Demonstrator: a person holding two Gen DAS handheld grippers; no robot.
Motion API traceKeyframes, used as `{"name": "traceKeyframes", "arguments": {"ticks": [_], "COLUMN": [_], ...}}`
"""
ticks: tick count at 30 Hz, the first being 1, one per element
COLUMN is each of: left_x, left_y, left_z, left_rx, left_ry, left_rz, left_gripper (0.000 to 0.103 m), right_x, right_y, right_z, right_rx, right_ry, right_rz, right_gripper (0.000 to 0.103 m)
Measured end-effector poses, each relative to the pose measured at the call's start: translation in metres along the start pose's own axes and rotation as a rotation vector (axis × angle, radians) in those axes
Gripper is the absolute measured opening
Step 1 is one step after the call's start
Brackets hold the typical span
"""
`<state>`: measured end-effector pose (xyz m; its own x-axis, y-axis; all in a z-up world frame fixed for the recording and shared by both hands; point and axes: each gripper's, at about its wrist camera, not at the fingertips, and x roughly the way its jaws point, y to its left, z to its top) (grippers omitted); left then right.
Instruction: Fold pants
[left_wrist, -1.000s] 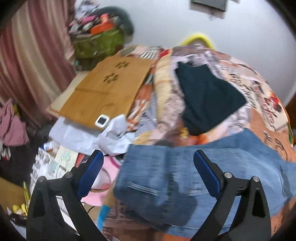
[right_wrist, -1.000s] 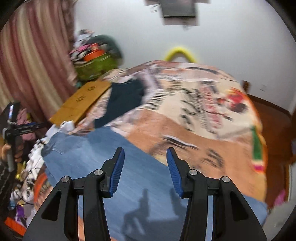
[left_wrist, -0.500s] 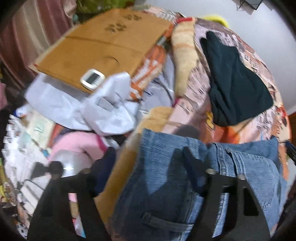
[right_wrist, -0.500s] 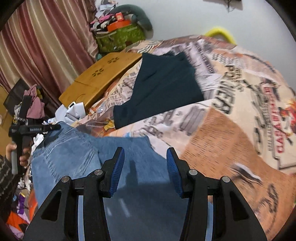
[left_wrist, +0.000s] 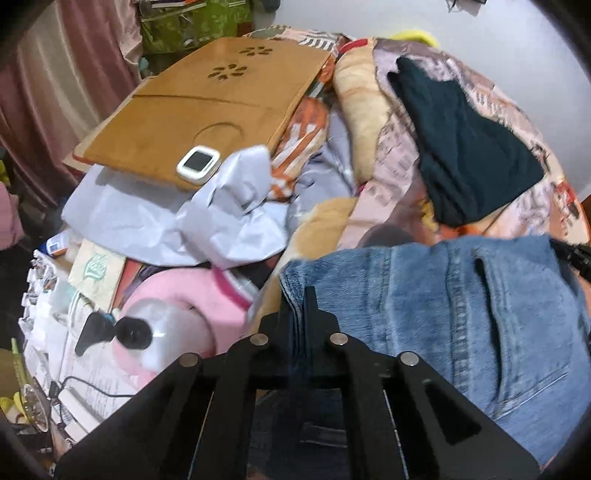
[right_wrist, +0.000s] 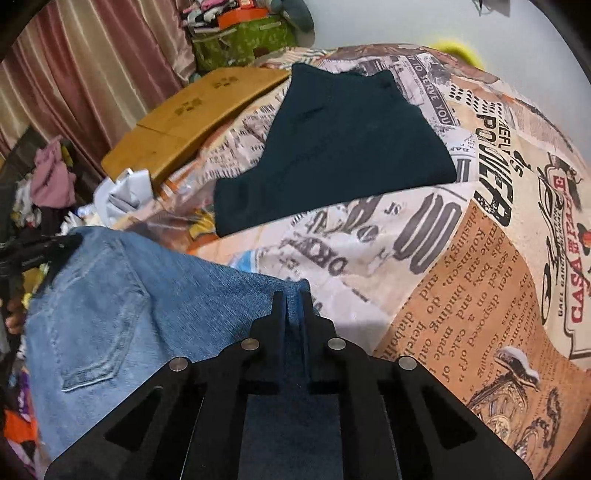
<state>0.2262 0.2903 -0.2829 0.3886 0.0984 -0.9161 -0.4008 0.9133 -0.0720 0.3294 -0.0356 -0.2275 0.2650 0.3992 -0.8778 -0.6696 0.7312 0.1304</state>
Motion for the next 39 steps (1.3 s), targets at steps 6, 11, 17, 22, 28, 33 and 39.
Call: {"name": "traceKeyframes", "arguments": {"ticks": [6, 11, 17, 22, 28, 33, 39], "left_x": [-0.008, -0.043, -0.080, -0.089, -0.077, -0.066, -0.057], "left_y": [-0.001, -0.004, -0.006, -0.010, -0.009, -0.003, -0.026], "left_z": [-0.012, -0.021, -0.041, -0.068, -0.086, -0.088, -0.086], "left_rx": [-0.010, 0.000, -0.020, -0.026, -0.137, -0.255, -0.218], "left_ry": [0.025, -0.022, -0.062, -0.035, 0.062, 0.119, 0.154], "left_rz": [0.005, 0.008, -0.012, -0.028, -0.097, -0.211, -0.236], "left_gripper": [0.009, 0.042, 0.063, 0.074, 0.074, 0.074, 0.074], "right_x": [-0.008, -0.042, -0.096, -0.120, -0.128, -0.127, -0.144], "right_y": [0.009, 0.021, 0.042, 0.058, 0.048, 0.025, 0.010], "right_z": [0.001, -0.009, -0.034, -0.069, -0.113, -0.141, -0.173], "right_rx": [-0.037, -0.038, -0.064, -0.109, -0.072, 0.008, 0.064], "right_ry": [0.010, -0.029, -0.123, -0.153, -0.132, -0.083, -0.086], "right_rz": [-0.068, -0.036, -0.014, -0.027, -0.042, -0.062, -0.061], "right_gripper": [0.006, 0.006, 0.022, 0.027, 0.028, 0.028, 0.041]}}
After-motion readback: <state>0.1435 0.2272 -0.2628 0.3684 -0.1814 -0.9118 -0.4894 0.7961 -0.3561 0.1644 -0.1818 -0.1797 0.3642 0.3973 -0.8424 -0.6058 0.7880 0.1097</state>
